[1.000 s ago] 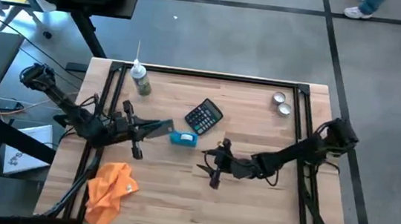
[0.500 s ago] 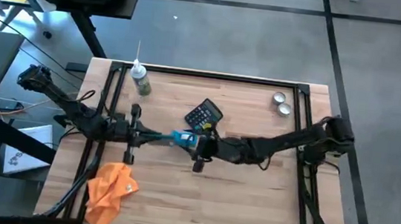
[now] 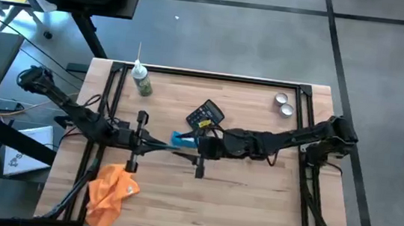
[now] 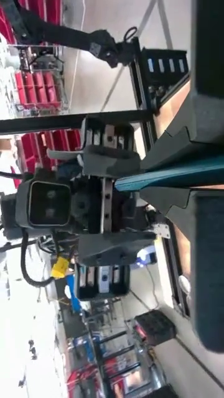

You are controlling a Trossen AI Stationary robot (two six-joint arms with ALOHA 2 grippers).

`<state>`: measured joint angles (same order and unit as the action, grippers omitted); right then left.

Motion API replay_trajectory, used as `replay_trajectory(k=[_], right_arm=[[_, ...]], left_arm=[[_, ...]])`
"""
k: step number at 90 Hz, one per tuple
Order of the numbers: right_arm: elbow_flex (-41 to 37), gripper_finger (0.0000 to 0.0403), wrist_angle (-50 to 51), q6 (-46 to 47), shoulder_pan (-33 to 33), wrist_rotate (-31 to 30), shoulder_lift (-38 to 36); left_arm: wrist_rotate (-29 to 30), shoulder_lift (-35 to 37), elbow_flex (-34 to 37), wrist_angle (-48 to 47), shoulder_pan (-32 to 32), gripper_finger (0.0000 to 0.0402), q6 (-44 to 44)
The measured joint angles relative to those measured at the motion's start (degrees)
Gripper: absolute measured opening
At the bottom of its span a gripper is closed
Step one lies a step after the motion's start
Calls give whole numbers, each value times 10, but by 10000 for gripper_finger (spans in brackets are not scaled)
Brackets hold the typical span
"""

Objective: Apply microfiber cloth
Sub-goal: Spray the cellphone using the white spray bottle

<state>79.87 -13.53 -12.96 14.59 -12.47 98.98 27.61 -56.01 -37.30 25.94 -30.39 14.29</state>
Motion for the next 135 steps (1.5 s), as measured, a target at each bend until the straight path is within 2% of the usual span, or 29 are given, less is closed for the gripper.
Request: replay_trajectory(k=[28,57,69,88,100,119,135], right_arm=[[0,114,-5,-6,1,1,0],[-1,10,-13,-25,1,8,0],[-1,7,-13,-24,1,8,0],[-1,3,-9,-24,1,10,0],[-1,2,-11,-21,1,8,0],[-1,1,-16,-21,1,10,0],[-1,1,-50,-15,1,33,-1]], left_arm=[[27,-25,0,39,0,5,13],[35,-25,0,19,0,11,22],[36,-25,0,19,0,34,30],[42,-24,0,26,-5,101,34],[52,-8,0,-11,-27,132,33],[134,29,0,-94,-71,144,-4],[148,25,0,-113,-74,144,-25]])
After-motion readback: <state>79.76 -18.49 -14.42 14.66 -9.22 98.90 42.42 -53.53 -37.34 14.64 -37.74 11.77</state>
